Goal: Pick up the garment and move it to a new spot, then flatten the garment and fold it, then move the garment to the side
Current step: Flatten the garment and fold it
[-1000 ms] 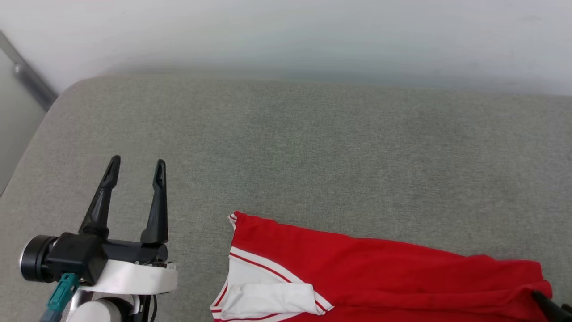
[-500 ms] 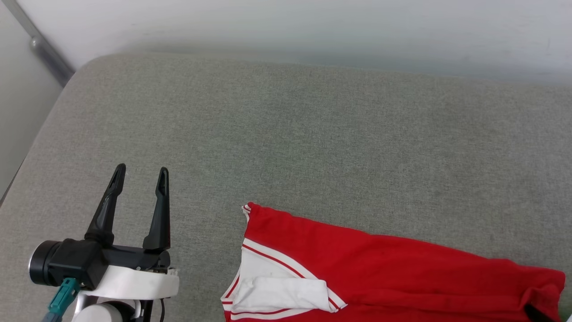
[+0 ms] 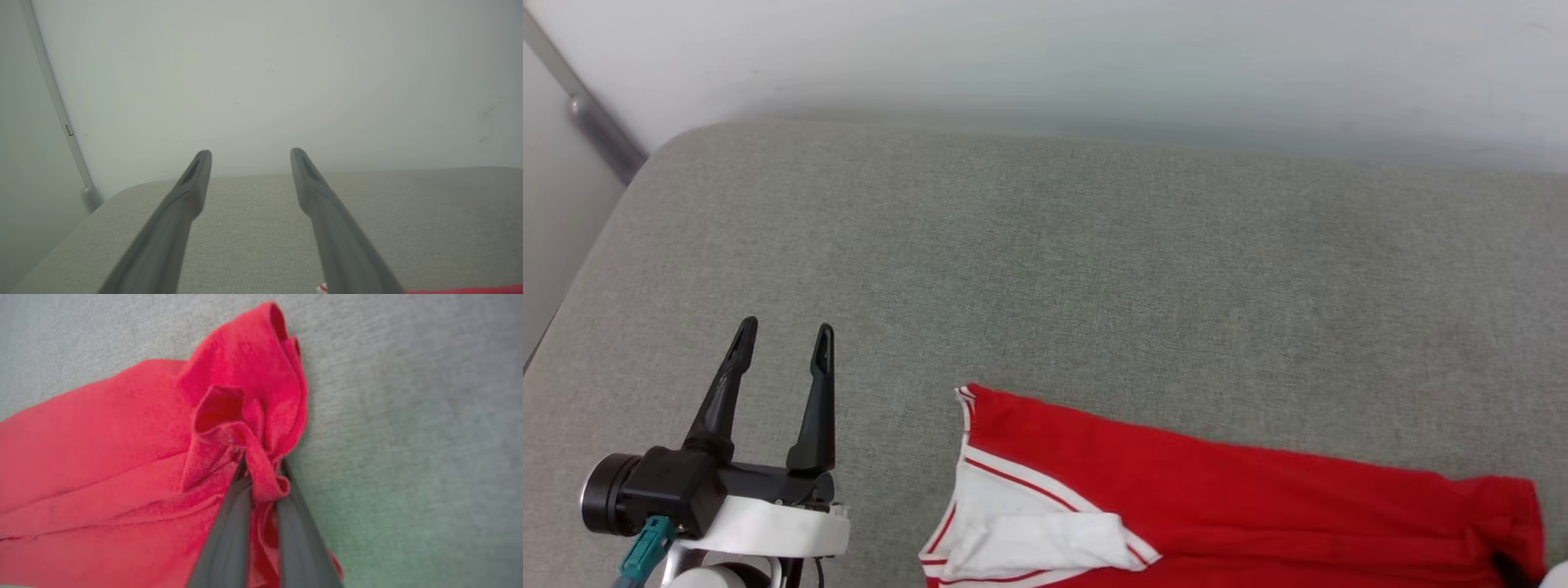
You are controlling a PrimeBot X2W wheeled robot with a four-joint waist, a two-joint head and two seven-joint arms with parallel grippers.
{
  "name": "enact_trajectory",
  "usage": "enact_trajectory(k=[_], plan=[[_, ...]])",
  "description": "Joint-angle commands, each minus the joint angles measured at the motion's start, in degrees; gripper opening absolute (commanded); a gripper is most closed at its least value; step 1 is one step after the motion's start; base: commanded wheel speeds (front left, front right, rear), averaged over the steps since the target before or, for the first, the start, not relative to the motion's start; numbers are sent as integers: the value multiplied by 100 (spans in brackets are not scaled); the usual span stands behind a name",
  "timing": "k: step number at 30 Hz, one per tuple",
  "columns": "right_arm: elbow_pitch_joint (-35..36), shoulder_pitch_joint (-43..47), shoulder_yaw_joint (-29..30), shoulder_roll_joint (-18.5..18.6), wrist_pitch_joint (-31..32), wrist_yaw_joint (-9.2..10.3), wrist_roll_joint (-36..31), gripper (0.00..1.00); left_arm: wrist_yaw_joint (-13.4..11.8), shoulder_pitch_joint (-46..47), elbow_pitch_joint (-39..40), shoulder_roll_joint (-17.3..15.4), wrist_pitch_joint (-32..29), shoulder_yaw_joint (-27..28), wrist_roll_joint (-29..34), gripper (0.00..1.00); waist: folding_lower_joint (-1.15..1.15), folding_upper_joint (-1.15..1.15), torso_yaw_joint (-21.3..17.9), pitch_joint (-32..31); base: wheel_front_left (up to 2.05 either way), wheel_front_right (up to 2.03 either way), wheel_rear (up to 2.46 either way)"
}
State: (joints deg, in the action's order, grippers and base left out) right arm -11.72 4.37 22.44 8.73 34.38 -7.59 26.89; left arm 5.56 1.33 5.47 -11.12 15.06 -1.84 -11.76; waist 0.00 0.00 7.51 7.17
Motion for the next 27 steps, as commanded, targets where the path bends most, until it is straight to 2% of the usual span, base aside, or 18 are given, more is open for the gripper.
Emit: enact_trajectory(k=[1,7,10,16,27], plan=[[-71,-22,132,159,-78,17,-70,0,33,-66,-21,26,13,16,35,100,0,0,-42,-32,0,0,0],[-196,-127,542,487,-274,15,-272,0,87,-97,-70,66,13,41,103,100,0,0,-121,-91,0,0,0],[-326,-146,777,638,-355,14,-633,0,118,-99,-90,91,13,42,128,100,0,0,-150,-121,0,0,0],[-80,-145,691,431,-221,12,-610,0,152,-153,-119,118,14,67,153,100,0,0,-199,-206,0,0,0],[1458,457,-270,-136,622,11,-341,0,175,-291,-181,181,14,83,175,100,0,0,-279,-419,0,0,0]])
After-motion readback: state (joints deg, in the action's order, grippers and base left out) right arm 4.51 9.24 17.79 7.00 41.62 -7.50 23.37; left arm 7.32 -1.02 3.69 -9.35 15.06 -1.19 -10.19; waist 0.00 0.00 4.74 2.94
